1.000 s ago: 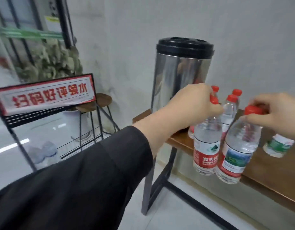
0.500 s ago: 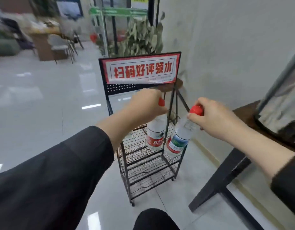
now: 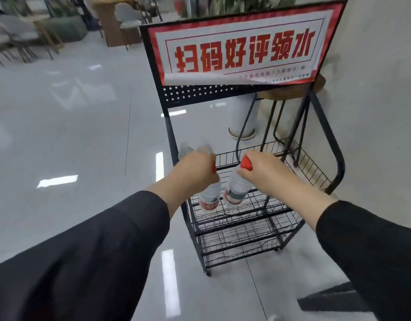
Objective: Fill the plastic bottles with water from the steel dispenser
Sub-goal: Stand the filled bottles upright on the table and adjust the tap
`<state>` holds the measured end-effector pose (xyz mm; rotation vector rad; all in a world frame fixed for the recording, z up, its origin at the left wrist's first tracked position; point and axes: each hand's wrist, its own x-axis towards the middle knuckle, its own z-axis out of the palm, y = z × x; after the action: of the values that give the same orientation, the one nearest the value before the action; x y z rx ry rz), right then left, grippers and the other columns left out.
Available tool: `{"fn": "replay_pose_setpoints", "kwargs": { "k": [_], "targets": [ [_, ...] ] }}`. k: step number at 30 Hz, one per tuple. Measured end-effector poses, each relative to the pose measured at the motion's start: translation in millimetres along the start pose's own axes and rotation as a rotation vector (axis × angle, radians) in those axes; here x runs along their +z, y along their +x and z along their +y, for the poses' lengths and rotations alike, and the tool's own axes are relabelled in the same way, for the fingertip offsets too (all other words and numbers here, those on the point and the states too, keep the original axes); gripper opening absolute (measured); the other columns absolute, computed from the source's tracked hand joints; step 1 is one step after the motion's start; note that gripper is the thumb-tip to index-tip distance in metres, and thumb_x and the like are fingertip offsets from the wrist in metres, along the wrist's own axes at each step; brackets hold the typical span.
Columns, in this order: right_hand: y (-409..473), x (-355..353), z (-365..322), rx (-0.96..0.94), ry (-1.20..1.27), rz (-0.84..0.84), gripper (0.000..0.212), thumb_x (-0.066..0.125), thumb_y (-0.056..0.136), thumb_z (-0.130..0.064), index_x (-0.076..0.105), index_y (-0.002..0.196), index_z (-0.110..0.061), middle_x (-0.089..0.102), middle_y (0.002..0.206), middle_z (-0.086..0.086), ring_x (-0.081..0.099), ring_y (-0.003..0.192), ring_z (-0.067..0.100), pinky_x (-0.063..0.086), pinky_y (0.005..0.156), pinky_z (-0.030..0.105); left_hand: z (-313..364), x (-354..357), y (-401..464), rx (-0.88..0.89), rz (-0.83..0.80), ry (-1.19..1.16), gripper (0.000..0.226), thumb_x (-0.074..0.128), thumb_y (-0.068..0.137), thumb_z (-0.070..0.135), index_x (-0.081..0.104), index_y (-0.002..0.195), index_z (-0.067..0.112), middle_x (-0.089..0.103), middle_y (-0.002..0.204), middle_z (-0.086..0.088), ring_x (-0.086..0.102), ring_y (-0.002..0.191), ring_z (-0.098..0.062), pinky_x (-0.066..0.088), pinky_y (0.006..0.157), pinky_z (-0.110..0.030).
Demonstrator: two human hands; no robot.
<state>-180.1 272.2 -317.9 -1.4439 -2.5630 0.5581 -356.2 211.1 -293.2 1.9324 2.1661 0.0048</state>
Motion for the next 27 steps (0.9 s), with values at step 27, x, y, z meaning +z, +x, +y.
{"fn": "replay_pose_setpoints", "kwargs": {
  "k": [27],
  "targets": [
    [-13.9, 67.9, -4.8, -0.063, -0.002, -0.214, 0.028, 0.059, 0.096, -0.049, 0.057, 0.102, -0.022, 0.06, 0.092, -0.003, 0.057, 0.084, 0.018, 0.05, 0.074, 0.036, -45.0, 81.3, -28.3, 0.019, -0.024, 0.049, 0.022, 0.066, 0.089, 0.031, 0.054, 0.08, 0.015, 0.048, 0.069, 0.002, 0.055, 0.075, -0.025, 0.039, 0.061, -0.031]
  ]
}}
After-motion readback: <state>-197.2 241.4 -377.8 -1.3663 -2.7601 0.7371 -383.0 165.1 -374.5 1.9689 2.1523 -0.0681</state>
